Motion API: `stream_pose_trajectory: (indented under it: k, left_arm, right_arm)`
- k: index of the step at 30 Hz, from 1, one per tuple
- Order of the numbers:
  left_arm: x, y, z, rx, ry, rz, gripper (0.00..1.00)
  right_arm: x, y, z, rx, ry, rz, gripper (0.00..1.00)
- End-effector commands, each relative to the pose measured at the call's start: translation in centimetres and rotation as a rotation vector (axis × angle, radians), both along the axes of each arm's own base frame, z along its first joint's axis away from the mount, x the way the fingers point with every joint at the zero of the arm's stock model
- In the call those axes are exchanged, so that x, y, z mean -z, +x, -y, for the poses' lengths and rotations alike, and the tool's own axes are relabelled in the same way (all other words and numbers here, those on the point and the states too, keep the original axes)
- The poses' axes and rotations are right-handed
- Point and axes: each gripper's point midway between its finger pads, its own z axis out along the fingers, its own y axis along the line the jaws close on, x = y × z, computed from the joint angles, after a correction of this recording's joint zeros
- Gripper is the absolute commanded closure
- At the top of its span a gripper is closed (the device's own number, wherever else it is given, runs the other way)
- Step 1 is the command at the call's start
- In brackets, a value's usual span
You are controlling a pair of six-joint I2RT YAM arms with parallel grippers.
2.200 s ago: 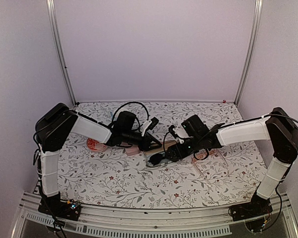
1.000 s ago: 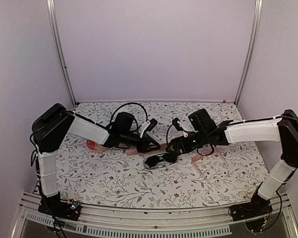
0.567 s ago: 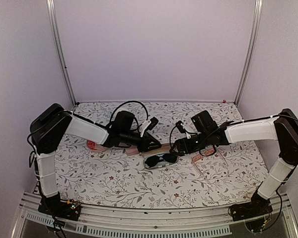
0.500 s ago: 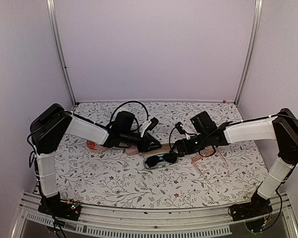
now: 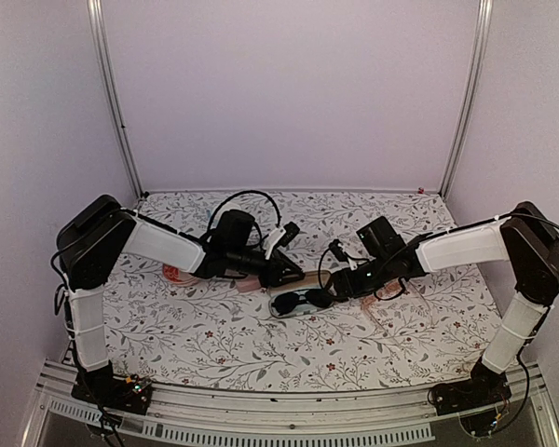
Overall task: Organize the sunglasses
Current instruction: Close the case with sunglasses at the center of the board.
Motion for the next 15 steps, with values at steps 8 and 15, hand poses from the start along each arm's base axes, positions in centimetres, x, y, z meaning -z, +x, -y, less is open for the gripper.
stream_pose_trajectory:
  k: [8,15]
  left_arm:
    - [-0.7,-0.7,0.5,0.018,-0.012,0.02,0.73]
    - [-0.8,-0.6,0.7,0.019,-0.011,0.019,0.73]
  right_arm:
    - [2.2,-1.8,0.2,-0.107,-0.099,0.038,0.26]
    - [2.7,-2.3,0.0,-0.154,-0.144,0.075,0.27]
